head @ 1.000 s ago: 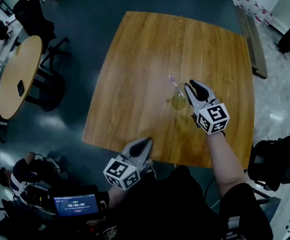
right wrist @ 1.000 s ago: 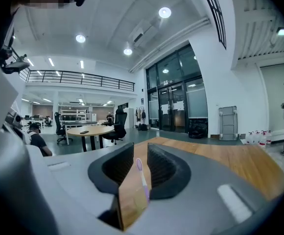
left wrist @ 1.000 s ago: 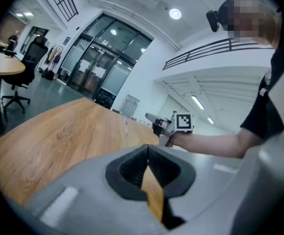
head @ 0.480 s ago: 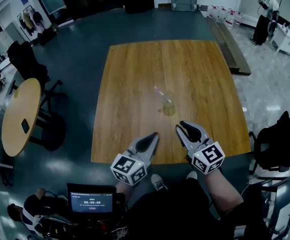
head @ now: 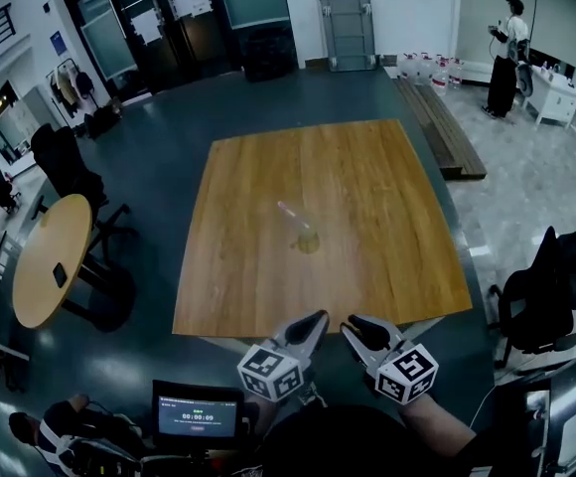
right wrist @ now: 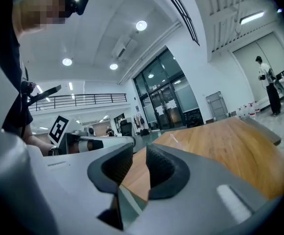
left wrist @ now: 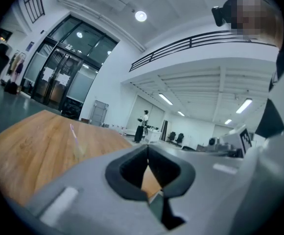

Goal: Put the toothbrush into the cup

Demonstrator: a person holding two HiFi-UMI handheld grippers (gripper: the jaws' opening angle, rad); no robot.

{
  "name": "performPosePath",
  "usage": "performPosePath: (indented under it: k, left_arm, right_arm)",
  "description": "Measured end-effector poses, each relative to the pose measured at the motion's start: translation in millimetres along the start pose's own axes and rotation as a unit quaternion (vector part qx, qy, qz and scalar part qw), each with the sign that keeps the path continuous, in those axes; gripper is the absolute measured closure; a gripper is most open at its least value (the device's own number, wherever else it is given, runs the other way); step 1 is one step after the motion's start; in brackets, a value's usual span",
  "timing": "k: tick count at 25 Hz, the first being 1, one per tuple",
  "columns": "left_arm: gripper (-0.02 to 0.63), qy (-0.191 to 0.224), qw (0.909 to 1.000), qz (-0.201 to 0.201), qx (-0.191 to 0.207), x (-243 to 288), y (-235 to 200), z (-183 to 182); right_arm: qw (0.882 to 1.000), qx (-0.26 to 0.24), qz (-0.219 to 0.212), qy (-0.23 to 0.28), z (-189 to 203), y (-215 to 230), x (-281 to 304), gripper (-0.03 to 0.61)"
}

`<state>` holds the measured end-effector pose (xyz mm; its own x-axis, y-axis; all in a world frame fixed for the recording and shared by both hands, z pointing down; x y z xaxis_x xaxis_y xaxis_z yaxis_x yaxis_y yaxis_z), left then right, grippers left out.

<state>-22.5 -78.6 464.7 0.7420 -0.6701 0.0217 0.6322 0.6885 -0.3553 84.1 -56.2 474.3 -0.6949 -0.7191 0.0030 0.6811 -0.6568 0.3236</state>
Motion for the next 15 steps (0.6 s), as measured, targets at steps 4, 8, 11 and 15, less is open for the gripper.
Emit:
performPosePath:
  k: [4,8,11,15]
  left_arm:
    - [0.614,-0.001,0.9998,-0.014,-0.015,-4.2,54.8,32.1]
    - [0.614,-0.003,0.9989,-0.038,-0.028,-19.9,95.1,54.1]
    - [0.614,-0.015,0.9979,-0.053,-0.033,-39.4,115.5,62.6]
    - [0.614,-0.028,0.9966,-0.071,-0.032,-54.7,122.6,61.6]
  right_arm:
    - [1.0,0.002,-0.021,-0.019,10.7,-3.6,-57.1,0.489]
    - [0.999,0.02,-0.04,-0.028,14.5,-9.5,-94.9,0.489]
    - [0.998,0.033,-0.054,-0.028,17.0,-23.7,-108.8,0.489]
    - [0.997,0.041,-0.066,-0.019,17.6,-39.1,-113.7,0.489]
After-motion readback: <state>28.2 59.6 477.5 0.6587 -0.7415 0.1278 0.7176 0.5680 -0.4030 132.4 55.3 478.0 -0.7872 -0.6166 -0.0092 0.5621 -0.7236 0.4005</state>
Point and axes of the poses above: the fingertips, and each gripper's own axes: x forward along the fingers, y to its right, z out of its underside, the point moved 5 cm from there along -x, backward along the fingers, and after that the axes turned 5 degrees about y, right-handed, at the moved point
